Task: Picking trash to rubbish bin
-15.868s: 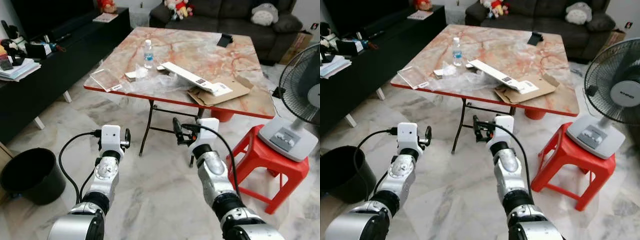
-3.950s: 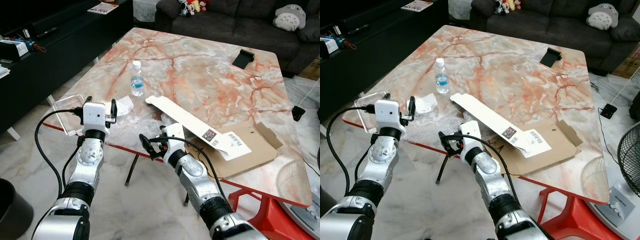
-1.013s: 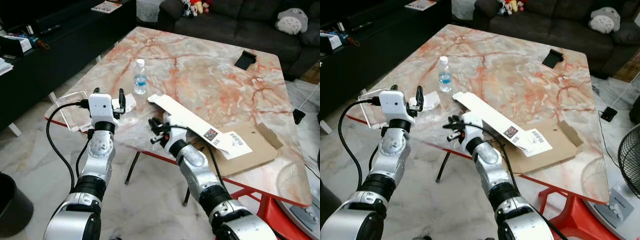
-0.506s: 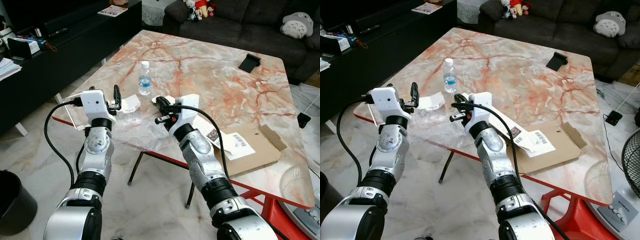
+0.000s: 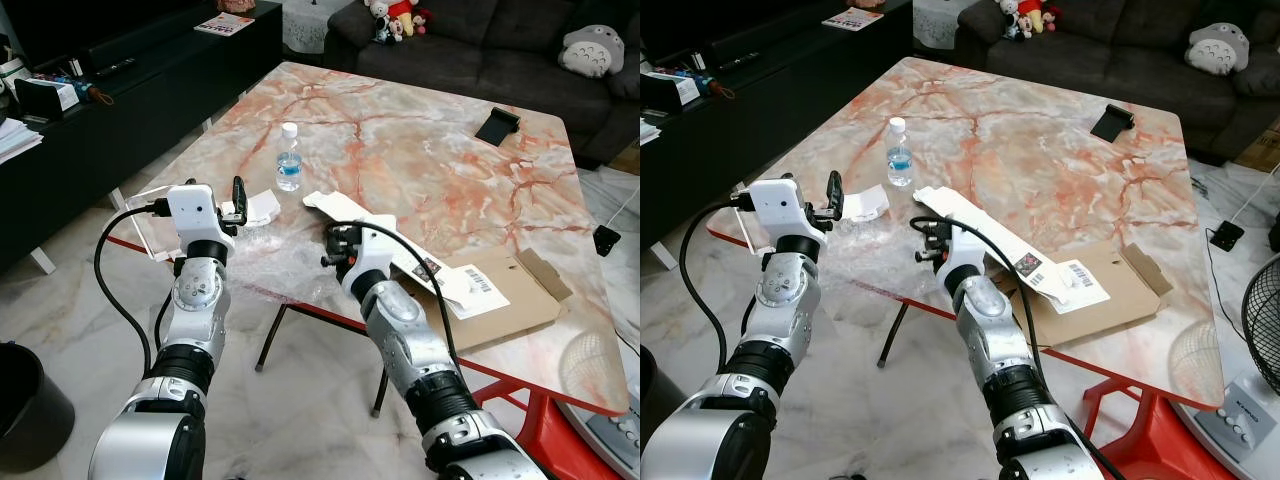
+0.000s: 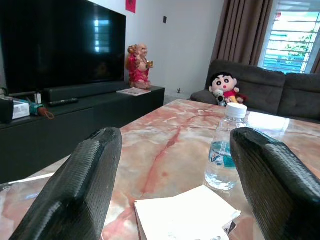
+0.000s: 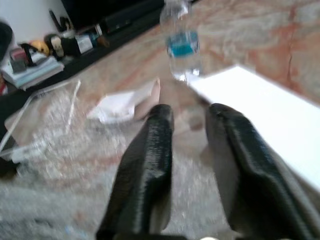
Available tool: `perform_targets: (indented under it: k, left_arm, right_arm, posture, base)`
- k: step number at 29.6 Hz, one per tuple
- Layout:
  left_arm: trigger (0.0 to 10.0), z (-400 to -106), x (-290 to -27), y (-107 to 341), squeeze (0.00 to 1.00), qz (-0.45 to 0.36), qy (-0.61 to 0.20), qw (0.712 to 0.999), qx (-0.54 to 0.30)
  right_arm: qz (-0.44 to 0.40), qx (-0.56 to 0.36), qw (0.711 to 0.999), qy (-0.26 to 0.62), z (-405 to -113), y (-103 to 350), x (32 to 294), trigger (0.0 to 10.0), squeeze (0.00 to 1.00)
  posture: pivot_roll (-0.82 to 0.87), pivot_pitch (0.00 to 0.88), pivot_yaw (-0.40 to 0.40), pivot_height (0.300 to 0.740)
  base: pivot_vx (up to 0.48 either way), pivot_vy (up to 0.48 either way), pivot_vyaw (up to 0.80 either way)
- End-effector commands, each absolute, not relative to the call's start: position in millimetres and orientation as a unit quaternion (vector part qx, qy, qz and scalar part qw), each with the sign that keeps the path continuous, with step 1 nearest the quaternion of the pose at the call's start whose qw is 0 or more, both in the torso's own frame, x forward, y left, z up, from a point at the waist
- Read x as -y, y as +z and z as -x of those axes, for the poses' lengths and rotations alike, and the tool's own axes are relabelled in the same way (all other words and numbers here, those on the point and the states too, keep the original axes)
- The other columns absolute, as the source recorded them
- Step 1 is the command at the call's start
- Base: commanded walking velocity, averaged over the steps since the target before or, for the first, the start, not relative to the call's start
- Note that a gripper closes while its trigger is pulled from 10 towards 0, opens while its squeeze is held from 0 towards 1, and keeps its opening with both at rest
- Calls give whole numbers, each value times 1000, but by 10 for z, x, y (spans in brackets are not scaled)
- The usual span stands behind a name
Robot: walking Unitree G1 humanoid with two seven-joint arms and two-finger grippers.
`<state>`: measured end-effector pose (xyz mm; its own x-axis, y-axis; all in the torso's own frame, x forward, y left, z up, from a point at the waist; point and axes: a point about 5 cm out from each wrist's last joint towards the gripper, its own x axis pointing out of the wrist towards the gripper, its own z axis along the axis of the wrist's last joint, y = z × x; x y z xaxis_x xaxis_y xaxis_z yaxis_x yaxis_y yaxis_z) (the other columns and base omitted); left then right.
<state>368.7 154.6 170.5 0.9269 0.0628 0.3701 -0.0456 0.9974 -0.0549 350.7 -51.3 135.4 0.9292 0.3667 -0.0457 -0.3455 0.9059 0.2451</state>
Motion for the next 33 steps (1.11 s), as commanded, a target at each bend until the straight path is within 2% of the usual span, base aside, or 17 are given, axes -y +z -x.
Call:
perform_targets:
  k: [1, 8, 21, 22, 23, 33]
  left_arm:
    - [10000, -3713, -1483, 1750, 0, 25, 16, 981, 192]
    - [10000, -3718, -1464, 1750, 0, 26, 13, 981, 191]
    - [10000, -3720, -1442, 1721, 0, 29, 10, 982, 184]
    - [10000, -3721, -1443, 1723, 0, 29, 10, 982, 185]
    - [10000, -3721, -1447, 1725, 0, 28, 11, 982, 185]
    - [10000, -3716, -1448, 1718, 0, 28, 10, 982, 185]
  right_arm:
    - [-147, -45, 970, 190, -3424, 1412, 357, 10000, 1000]
    - [-153, -42, 967, 198, -3329, 1519, 305, 10000, 1000]
    - [-120, -131, 965, 196, -3166, 1268, 336, 10000, 1000]
    - [-119, -137, 964, 193, -3163, 1259, 340, 10000, 200]
    - [-118, -141, 965, 187, -3163, 1253, 347, 10000, 0]
    - [-122, -147, 969, 154, -3185, 1228, 422, 10000, 0]
  posture:
    - [-78, 27, -67, 740]
    - [-82, 26, -67, 740]
    - [-96, 20, -71, 740]
    - [-94, 20, -72, 740]
    - [-94, 20, -72, 740]
    - [-94, 23, -70, 740]
  base:
    - [0, 0, 0]
    - [0, 0, 0]
    - [0, 0, 0]
    - [0, 0, 0]
    - [0, 0, 0]
    - [0, 0, 0]
